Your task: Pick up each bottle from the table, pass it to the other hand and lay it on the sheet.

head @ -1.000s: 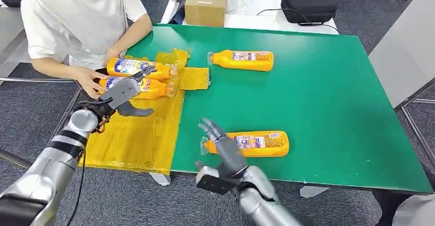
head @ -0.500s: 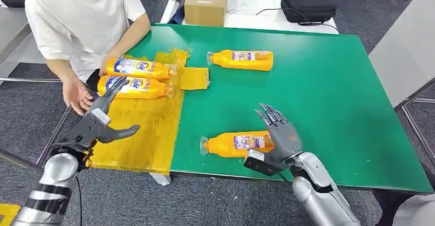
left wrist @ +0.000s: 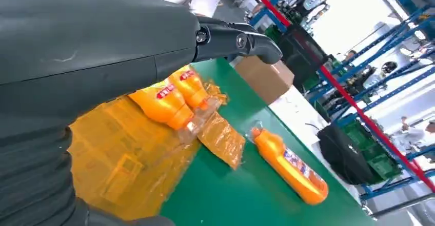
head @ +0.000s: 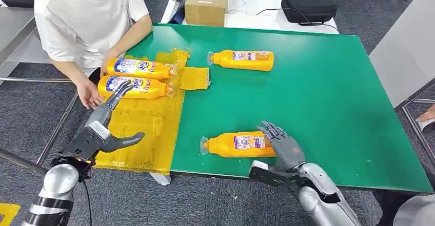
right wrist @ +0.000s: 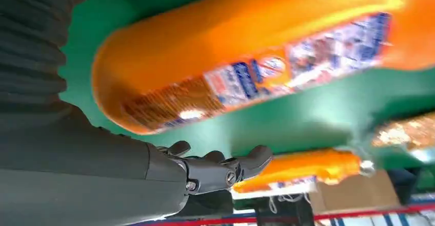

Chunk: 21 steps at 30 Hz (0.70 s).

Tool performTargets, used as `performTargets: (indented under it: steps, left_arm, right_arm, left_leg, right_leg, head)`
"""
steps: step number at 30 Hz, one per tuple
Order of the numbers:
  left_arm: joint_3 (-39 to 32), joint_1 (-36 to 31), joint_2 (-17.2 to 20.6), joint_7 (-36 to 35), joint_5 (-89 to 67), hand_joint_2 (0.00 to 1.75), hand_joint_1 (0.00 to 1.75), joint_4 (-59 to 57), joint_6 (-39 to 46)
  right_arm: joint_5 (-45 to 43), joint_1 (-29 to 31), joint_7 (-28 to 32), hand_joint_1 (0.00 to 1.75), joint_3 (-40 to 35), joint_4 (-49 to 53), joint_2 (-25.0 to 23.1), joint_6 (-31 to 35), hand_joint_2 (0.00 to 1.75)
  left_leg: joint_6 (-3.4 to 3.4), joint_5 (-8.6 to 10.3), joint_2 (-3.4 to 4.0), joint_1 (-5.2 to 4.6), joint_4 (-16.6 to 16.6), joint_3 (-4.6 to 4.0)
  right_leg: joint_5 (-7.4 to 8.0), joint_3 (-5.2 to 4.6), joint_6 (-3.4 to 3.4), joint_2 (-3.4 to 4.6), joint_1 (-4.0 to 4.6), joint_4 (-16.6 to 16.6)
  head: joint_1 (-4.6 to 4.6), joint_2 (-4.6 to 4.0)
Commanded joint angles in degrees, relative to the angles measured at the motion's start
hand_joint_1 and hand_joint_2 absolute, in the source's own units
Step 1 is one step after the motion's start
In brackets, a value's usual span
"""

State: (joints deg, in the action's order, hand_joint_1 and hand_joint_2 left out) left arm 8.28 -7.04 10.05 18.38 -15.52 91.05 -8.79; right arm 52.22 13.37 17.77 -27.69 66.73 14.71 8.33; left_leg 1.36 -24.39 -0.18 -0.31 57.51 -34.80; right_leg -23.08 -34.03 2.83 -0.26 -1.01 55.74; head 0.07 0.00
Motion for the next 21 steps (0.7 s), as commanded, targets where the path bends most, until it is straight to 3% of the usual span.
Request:
performTargets:
  steps: [1,6,12,21]
  left_arm:
    - [1.77,-0.50,-1.82,0.30,-0.25,1.75,0.00,0.22,-0.04]
    - [1.79,-0.55,-1.76,0.82,-0.70,1.75,0.00,0.45,0.37]
    - [1.83,1.86,-2.54,-0.85,1.26,1.75,0.00,1.45,-0.14]
    - [3.27,0.85,-2.71,1.25,-2.19,1.75,0.00,-3.31,0.11]
  right_arm:
    - [0.25,1.91,-0.84,0.00,-1.55,-3.00,1.59,-0.76,1.75]
    - [1.72,2.41,-2.18,0.00,-1.93,-3.93,1.39,0.00,1.75]
    - [4.22,7.47,-5.39,0.00,-2.97,-13.68,1.21,-1.70,1.75]
    - [2.28,13.73,-3.75,0.00,-7.20,-22.96,0.80,-5.44,1.75]
  left_leg:
    - [-0.07,-0.08,0.01,0.05,0.00,0.19]
    - [-0.05,-0.02,0.00,0.03,-0.02,0.07]
    - [-0.08,-0.11,0.13,0.07,0.00,0.26]
    - [-0.10,-0.08,0.10,0.06,-0.05,0.30]
  right_leg:
    - [-0.07,0.21,-0.10,0.01,0.05,-0.03]
    - [-0.02,0.07,-0.06,0.00,0.04,-0.02]
    - [-0.05,0.25,-0.11,0.13,0.08,-0.04]
    - [-0.04,0.30,-0.12,0.10,0.07,-0.07]
  head:
    - [0.02,0.00]
    - [0.02,0.00]
    - [0.00,0.00]
    - [0.00,0.00]
